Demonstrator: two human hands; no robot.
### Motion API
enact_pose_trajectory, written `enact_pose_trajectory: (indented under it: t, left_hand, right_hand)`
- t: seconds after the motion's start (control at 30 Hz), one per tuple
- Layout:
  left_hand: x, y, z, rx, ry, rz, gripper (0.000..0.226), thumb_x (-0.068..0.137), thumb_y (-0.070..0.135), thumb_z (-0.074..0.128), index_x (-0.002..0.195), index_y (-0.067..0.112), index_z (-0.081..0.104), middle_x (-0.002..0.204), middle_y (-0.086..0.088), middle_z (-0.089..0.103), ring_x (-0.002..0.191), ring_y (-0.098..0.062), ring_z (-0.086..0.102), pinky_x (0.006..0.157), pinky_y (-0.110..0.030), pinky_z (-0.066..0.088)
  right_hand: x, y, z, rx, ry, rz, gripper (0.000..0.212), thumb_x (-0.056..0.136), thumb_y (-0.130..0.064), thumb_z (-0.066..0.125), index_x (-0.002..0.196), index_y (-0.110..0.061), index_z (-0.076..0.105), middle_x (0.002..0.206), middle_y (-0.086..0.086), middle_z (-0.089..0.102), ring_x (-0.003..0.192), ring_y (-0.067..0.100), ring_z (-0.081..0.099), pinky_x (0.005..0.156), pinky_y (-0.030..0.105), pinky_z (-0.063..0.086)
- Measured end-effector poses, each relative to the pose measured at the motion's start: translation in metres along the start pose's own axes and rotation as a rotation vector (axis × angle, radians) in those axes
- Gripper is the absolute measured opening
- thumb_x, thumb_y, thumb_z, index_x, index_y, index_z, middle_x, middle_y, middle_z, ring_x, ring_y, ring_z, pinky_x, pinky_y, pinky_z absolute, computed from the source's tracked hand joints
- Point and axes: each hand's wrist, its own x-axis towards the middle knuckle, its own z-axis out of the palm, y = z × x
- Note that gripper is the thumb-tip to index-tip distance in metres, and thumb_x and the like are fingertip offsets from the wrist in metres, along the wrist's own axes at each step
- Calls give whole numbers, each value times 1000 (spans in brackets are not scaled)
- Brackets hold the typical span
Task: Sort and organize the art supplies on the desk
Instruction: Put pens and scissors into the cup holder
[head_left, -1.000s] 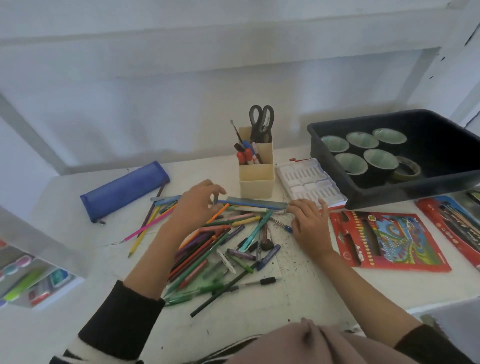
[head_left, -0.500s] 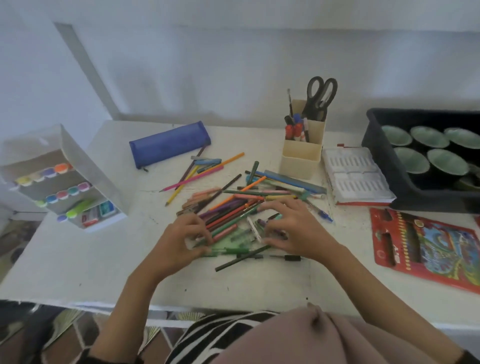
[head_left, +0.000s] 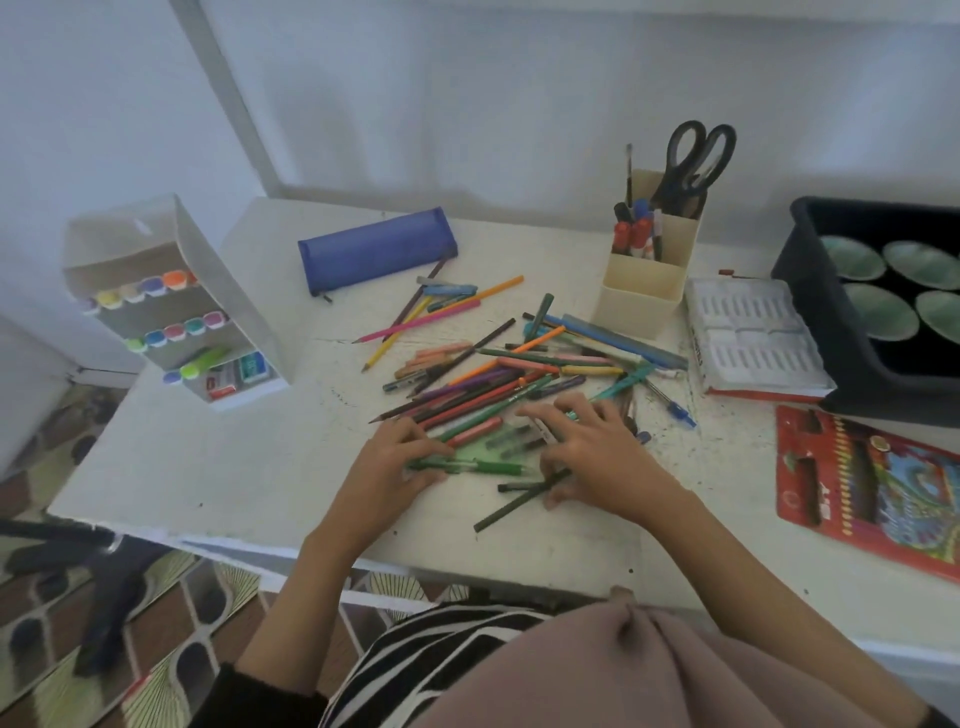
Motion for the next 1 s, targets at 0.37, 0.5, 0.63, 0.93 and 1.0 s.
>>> enact_pose_trajectory:
  t: [0.37,0.5,0.63,0.93,1.0]
  left_hand:
    - [20,38,-2,-282,134,-13,19,81,21,74,99,24,72,90,12,58,84,-2,51,74,-15,38]
    - [45,73,0,-497,108,26,7,84,18,70,91,21,69,84,-3,61,72,-20,57,63,-29,48]
    - [60,97,7,-619,117,16,24,85,8,68,96,30,67,89,-4,69,75,-18,63,70,-32,55]
    - [92,99,1,-638,169,-24,16,83,23,69,93,11,70,81,-6,71,75,-26,66,72,-42,55]
    - [108,99,-6,-642,169,-30,9,85,17,68,92,12,70,84,-2,71,75,-15,68,75,-34,56]
  right_hand:
    - [12,12,-28,608,311,224,34,64,-54,65,78,-25,75,111,-20,61,99,11,37,87,33,36]
    - [16,7,-37,688,404,285,30,64,-47,67,82,-25,74,102,-20,61,93,12,40,83,4,25]
    - [13,10,-40,714,455,347,18,66,-35,75,80,-23,74,93,-24,61,92,4,43,78,1,25]
    - [-9,44,-61,989,604,660,8,83,-15,67,90,-17,68,78,5,68,68,11,61,65,20,52]
    - [-11,58,-67,1015,692,726,10,86,-9,63,95,-13,64,85,8,68,73,16,66,68,19,55]
